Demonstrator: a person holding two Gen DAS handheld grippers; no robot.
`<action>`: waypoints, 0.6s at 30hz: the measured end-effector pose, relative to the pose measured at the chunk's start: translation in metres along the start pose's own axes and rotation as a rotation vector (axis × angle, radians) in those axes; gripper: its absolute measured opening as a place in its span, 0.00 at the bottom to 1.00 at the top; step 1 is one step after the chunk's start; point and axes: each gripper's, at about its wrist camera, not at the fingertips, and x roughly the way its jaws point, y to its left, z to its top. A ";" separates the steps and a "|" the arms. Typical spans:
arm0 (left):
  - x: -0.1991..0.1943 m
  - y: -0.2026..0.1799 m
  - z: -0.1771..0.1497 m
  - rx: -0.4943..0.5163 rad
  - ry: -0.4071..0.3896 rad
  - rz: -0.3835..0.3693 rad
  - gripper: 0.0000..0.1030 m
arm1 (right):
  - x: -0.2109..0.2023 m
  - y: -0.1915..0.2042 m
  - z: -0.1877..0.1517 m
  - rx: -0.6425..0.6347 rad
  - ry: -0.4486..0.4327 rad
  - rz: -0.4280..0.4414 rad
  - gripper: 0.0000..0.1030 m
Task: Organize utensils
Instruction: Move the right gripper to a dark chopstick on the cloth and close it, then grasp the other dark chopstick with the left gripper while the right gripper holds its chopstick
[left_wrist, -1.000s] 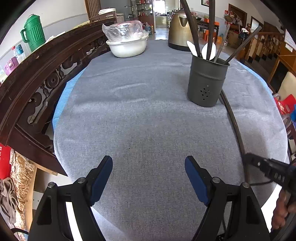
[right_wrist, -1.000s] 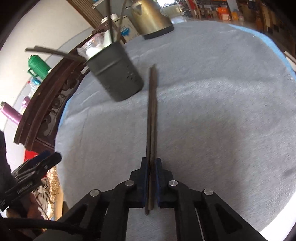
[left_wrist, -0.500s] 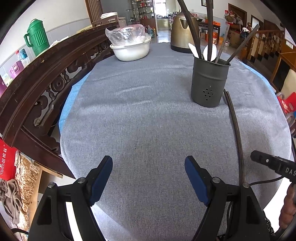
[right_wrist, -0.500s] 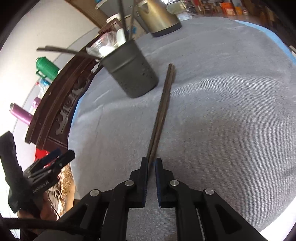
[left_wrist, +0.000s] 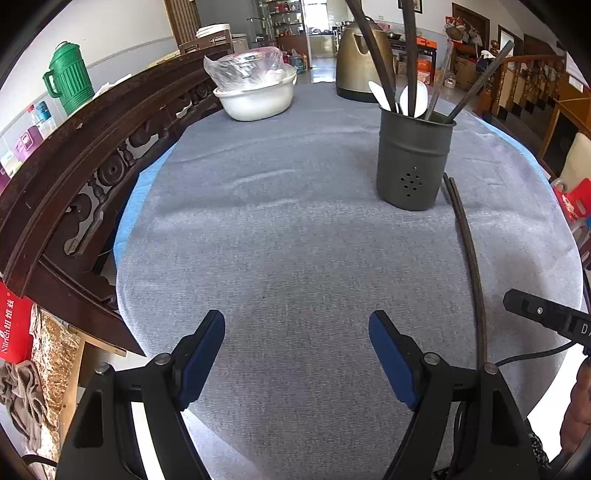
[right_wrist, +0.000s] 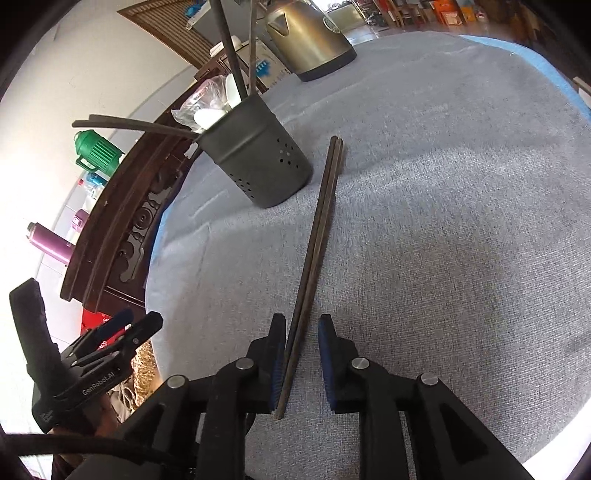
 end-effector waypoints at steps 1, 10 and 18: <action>0.000 -0.001 0.001 0.002 0.001 -0.005 0.78 | -0.001 -0.001 0.001 0.001 -0.002 0.002 0.20; 0.000 -0.013 0.006 0.032 -0.007 -0.019 0.78 | -0.013 -0.012 0.008 0.020 -0.038 -0.020 0.20; 0.004 -0.024 0.015 0.053 0.002 -0.038 0.78 | -0.019 -0.022 0.011 0.045 -0.055 -0.016 0.20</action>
